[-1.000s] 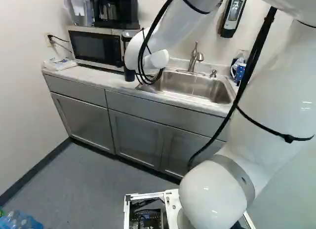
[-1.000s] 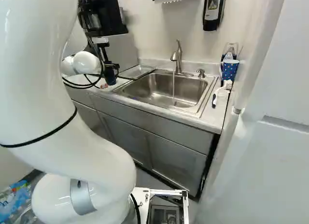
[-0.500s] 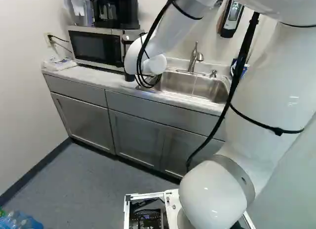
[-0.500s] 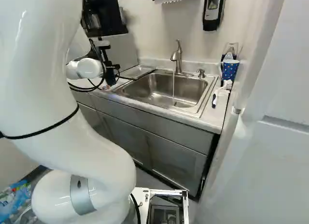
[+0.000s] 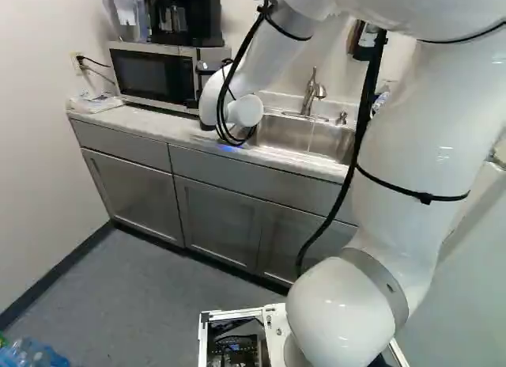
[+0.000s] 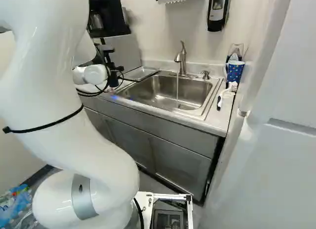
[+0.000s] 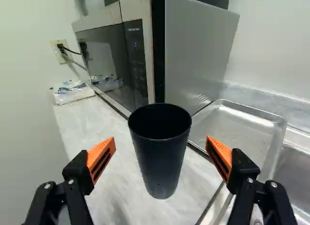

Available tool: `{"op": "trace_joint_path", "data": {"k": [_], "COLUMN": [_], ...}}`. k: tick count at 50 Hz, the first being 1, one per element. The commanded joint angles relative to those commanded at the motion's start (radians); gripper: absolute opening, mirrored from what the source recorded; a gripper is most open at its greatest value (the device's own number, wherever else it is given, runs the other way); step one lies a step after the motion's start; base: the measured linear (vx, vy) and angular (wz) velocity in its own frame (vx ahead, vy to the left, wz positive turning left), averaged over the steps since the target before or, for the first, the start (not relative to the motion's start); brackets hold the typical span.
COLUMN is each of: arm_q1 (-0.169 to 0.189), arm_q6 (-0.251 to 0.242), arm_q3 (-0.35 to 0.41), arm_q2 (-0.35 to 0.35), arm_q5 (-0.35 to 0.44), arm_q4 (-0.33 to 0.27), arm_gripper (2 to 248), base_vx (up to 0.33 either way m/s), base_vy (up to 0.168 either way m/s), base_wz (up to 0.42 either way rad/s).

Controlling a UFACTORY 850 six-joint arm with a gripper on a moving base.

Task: Rinse the cup and place it in the tray

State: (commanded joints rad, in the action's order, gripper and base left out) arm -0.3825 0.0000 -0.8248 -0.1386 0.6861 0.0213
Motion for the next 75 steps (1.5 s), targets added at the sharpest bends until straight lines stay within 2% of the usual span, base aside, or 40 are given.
{"op": "trace_joint_path", "data": {"k": [22,54,55,59,60,64,65,69,70,75], "arm_q1": [0.003,0.006,0.006,0.006,0.006,0.006,0.006,0.006,0.006,0.006], "arm_q6": [0.000,0.000,0.000,0.000,0.000,0.000,0.000,0.000,0.000,0.000], "arm_q3": [-0.004,-0.022,-0.022,-0.022,-0.022,-0.022,-0.022,-0.022,-0.022,-0.022], "arm_q2": [-0.049,-0.065,-0.065,-0.065,-0.065,-0.065,-0.065,-0.065,-0.065,-0.065], "arm_q5": [0.034,0.052,0.052,0.052,0.052,0.052,0.052,0.052,0.052,0.052], "arm_q4": [0.000,0.000,0.000,0.000,0.000,0.000,0.000,0.000,0.000,0.000], "arm_gripper": [247,247,229,229,191,191,152,152,125,125], "base_vx": [0.000,0.000,0.000,0.000,0.000,0.000,0.000,0.000,0.000,0.000], "base_vy": [0.000,0.000,0.000,0.000,0.000,0.000,0.000,0.000,0.000,0.000], "base_wz": [0.000,0.000,0.000,0.000,0.000,0.000,0.000,0.000,0.000,0.000]}}
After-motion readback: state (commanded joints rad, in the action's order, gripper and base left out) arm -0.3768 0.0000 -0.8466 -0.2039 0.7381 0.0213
